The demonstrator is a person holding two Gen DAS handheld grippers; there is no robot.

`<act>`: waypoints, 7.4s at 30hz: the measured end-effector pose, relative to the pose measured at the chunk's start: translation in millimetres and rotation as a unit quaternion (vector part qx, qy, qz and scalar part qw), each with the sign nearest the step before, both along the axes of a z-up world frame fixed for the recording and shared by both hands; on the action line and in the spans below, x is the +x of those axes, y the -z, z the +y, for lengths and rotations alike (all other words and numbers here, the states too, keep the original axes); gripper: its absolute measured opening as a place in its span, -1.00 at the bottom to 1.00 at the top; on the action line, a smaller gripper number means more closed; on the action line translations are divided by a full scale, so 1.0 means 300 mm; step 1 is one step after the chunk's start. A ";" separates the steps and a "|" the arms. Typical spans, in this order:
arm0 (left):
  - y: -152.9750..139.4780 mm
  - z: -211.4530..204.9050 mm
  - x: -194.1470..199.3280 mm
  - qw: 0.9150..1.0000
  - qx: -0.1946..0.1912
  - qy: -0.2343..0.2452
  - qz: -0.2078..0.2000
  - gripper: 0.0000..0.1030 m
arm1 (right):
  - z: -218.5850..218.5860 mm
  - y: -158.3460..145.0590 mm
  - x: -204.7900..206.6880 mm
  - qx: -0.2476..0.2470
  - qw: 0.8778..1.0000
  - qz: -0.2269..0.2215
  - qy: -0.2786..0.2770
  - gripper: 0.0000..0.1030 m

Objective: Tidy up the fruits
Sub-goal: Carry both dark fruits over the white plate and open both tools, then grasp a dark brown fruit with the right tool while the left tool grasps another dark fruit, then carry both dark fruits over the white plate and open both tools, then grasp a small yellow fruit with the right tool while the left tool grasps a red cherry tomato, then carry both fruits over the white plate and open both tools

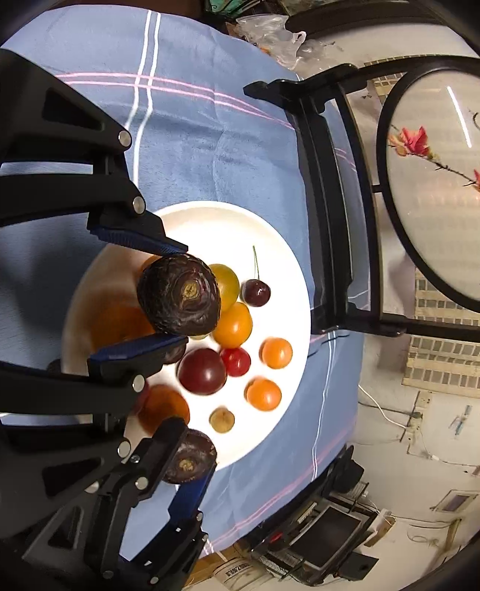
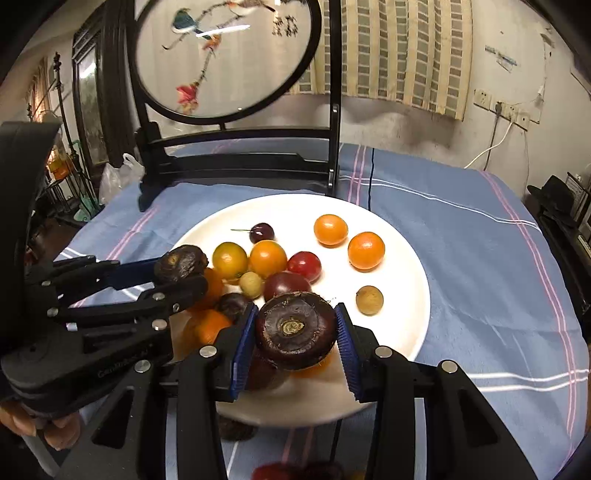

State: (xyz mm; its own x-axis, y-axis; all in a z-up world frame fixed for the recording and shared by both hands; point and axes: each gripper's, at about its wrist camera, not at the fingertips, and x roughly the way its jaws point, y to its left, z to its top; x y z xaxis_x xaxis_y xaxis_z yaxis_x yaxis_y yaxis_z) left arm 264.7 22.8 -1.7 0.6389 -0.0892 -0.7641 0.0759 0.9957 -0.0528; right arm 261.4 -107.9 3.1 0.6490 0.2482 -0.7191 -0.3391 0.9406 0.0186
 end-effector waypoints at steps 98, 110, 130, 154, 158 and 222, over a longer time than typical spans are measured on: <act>-0.061 -0.117 -0.401 0.999 -0.013 0.036 -0.024 -0.24 | -0.374 -0.015 -0.459 0.079 0.992 -0.067 0.073 -0.23; -0.150 -0.174 -0.119 0.999 -0.005 0.006 -0.042 -0.24 | -0.207 -0.083 -0.184 0.067 0.997 -0.040 -0.003 -0.23; -0.132 -0.141 -0.112 0.998 -0.003 -0.043 -0.042 0.38 | -0.262 0.032 -0.035 0.083 0.995 0.038 0.038 0.08; 0.114 -0.034 -0.416 0.998 -0.022 -0.055 0.006 0.57 | -0.280 0.193 -0.358 0.006 0.995 0.092 0.031 0.02; 0.124 -0.038 -0.418 0.999 -0.022 -0.048 0.013 0.57 | -0.251 0.197 -0.343 -0.017 0.996 0.082 0.026 0.02; -0.088 -0.061 -0.088 0.999 0.033 0.010 -0.021 -0.42 | -0.051 -0.033 -0.085 -0.002 0.999 -0.052 -0.002 -0.48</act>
State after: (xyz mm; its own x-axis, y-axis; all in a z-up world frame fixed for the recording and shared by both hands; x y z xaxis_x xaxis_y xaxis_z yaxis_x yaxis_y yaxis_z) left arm 238.3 4.4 24.8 0.6685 -0.0527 -0.7419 0.0967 0.9952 0.0164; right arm 236.0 -123.1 13.0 0.7191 0.2476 -0.6493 -0.3424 0.9393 -0.0209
